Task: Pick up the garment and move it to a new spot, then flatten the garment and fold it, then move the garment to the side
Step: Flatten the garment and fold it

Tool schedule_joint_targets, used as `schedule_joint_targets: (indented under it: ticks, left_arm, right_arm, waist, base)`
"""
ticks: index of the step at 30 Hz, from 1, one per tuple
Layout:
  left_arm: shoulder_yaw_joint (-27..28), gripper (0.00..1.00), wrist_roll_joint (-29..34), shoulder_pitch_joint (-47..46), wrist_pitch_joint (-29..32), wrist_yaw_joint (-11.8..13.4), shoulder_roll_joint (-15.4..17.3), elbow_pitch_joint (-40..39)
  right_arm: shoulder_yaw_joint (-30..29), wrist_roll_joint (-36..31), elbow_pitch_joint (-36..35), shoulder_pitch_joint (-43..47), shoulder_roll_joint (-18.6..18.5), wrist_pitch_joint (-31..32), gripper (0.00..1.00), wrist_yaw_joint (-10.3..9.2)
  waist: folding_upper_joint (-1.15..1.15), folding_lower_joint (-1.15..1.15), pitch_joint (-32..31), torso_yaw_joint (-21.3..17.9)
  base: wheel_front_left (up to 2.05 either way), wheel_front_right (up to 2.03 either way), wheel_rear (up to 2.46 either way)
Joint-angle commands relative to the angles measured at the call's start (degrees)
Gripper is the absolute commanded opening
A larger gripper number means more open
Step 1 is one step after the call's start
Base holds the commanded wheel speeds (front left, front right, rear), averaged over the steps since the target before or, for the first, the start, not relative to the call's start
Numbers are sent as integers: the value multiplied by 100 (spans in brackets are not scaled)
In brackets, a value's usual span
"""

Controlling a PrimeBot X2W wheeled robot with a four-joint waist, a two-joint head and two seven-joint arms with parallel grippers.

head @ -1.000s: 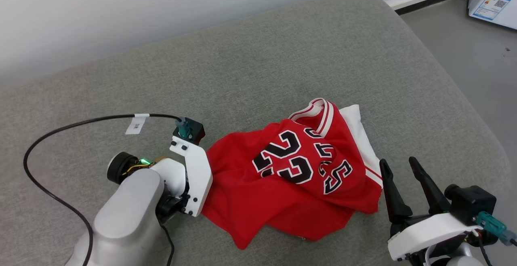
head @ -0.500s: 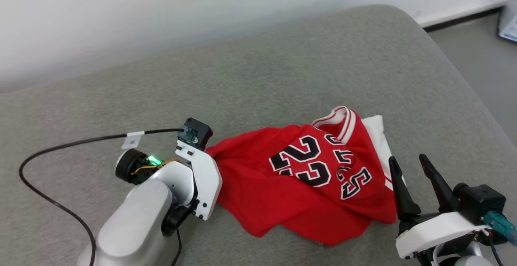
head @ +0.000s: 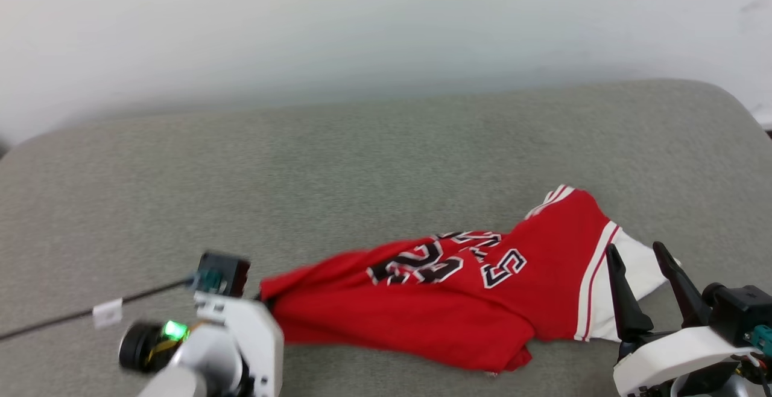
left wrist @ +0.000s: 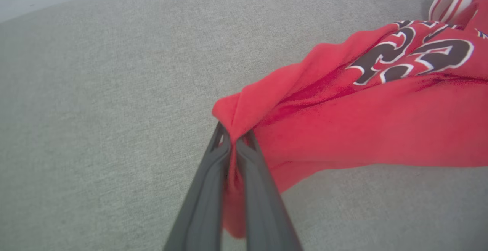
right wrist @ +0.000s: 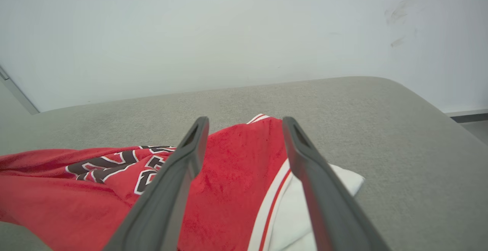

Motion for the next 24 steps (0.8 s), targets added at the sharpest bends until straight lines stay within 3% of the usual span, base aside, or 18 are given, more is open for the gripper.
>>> schedule_joint_targets:
  ticks: [1, 4, 8, 9, 10, 11, 24]
  left_arm:
    - [65, 0, -100, 298, 59, 102, 41, -64]
    - [152, 0, -352, 956, 141, 304, 65, -135]
    - [152, 0, -677, 1545, 151, 387, -110, -20]
    - [153, 11, -739, 1615, 121, 381, -168, 11]
    - [139, 68, -789, 1672, 119, 365, -219, 57]
    - [125, 100, -840, 1694, 87, 325, -278, 69]
    - [65, 100, 39, 283, -1423, -20, -478, -249]
  right_arm:
    - [-6, -7, -53, 51, 4, 23, 100, -2]
    - [-15, -2, -99, 78, 4, 78, 100, -2]
    - [-34, 14, -159, 102, 4, 116, 100, -2]
    - [-38, 14, -168, 104, 4, 129, 100, -2]
    - [-45, 8, -174, 109, 4, 137, 100, -2]
    - [-48, 12, -182, 114, 4, 145, 100, -2]
    - [-45, 15, -287, 40, 4, 219, 100, -2]
  waist:
    - [0, 0, -137, 271]
    - [0, 0, -156, 358]
    - [0, 0, -147, 411]
    - [0, 0, -146, 414]
    - [0, 0, -151, 419]
    - [0, 0, -157, 419]
    - [0, 0, -61, 129]
  base:
    - [0, 0, 0]
    - [0, 0, 0]
    - [0, 0, 0]
    - [0, 0, 0]
    - [0, 0, 0]
    - [0, 0, 0]
    - [0, 0, 0]
